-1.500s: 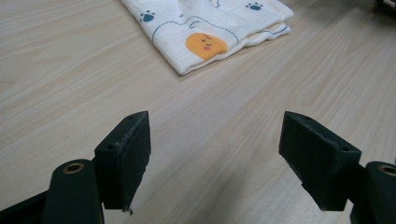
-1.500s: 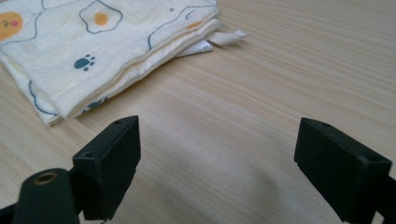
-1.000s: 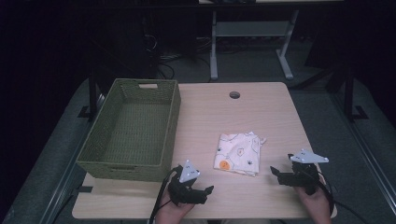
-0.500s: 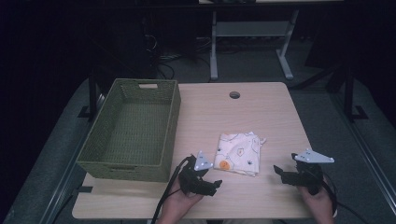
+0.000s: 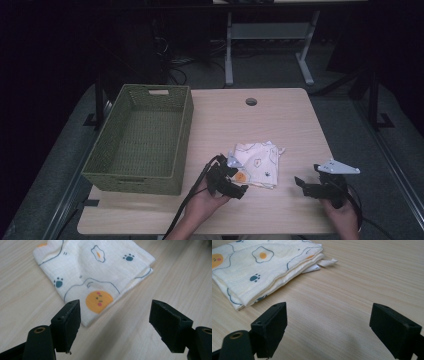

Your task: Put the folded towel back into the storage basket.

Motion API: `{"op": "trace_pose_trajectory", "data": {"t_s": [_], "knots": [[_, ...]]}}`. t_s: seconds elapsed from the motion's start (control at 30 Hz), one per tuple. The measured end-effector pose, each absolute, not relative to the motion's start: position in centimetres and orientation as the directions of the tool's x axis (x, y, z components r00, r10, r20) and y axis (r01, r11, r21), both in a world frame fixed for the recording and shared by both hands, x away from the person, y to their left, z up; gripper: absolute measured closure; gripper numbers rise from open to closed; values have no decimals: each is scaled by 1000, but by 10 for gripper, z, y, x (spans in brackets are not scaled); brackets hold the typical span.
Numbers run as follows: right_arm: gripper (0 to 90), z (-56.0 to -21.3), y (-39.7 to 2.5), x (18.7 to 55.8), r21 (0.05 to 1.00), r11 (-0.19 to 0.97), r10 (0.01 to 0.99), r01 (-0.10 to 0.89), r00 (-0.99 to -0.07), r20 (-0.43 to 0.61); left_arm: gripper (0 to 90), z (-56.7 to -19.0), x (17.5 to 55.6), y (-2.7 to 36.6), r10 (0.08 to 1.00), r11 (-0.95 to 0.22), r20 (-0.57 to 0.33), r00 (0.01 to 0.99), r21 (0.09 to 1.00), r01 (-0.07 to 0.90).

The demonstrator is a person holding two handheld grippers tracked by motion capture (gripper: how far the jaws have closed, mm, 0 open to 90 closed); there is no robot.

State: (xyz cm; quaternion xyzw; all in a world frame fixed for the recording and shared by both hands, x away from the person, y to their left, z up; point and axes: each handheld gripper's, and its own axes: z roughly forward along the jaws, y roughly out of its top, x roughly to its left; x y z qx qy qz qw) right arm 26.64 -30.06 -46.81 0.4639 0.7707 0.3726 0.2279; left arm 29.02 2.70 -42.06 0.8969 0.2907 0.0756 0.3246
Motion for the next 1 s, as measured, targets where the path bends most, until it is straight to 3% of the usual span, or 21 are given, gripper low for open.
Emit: {"op": "trace_pose_trajectory", "data": {"t_s": [0.33,1.0], "knots": [[142,-468,-302,267,790,285,887,543,-461,-3,258,-412,312,2,564,-663,-7,826,593,457],[142,-468,-303,268,793,274,889,544,-458,8,305,-428,351,-38,569,-712,15,822,508,484]]}}
